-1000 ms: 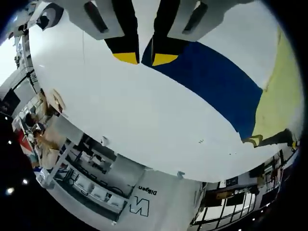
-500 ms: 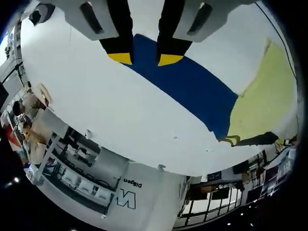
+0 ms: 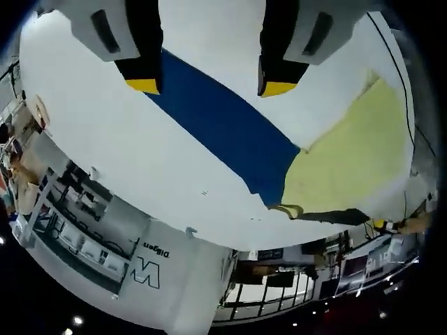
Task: Fold the garment on the visible template until the final outline fits inside the template.
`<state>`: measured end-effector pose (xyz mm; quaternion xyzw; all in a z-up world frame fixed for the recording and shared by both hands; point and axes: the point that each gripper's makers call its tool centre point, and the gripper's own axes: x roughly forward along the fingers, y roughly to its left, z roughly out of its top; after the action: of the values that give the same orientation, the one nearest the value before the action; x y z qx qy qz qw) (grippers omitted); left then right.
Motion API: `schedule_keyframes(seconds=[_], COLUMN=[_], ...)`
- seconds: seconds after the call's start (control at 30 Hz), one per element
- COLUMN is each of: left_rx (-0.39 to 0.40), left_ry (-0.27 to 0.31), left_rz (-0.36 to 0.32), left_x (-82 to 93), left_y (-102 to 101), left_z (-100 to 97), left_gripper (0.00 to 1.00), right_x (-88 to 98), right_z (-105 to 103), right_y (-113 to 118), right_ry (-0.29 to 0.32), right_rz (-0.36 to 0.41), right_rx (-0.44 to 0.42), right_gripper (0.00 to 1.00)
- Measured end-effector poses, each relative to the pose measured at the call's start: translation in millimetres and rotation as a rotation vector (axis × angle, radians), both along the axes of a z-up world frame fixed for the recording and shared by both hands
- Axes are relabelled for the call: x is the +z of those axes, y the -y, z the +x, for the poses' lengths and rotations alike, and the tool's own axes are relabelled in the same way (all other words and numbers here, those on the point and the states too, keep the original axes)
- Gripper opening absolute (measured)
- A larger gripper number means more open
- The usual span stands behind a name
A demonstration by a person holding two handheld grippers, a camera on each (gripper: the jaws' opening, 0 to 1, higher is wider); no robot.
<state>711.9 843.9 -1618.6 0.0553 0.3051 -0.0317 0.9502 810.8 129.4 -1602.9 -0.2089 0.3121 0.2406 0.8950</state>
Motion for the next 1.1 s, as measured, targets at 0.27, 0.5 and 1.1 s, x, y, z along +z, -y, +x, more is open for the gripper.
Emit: schedule_keyframes(seconds=[0.27,0.5,1.1], left_rx=[-0.099,-0.139,-0.277], left_ry=[0.033,0.031,-0.035], left_rz=[-0.042,-0.072,-0.115], left_x=[17.4,14.4,-17.2], left_y=[59.7,84.0,140.7], left_z=[-12.0,-20.2,-58.4], left_gripper=[0.65,0.62,0.56], right_x=[-14.1,-27.7,-56.3], right_z=[-35.5,-59.8,-130.6], right_y=[-46.3,-72.7,-113.0], right_ry=[-0.039,-0.08,-0.177], right_rz=[0.117,0.152,0.167], right_rx=[0.081,0.113,0.274], right_gripper=[0.54,0.5,0.39])
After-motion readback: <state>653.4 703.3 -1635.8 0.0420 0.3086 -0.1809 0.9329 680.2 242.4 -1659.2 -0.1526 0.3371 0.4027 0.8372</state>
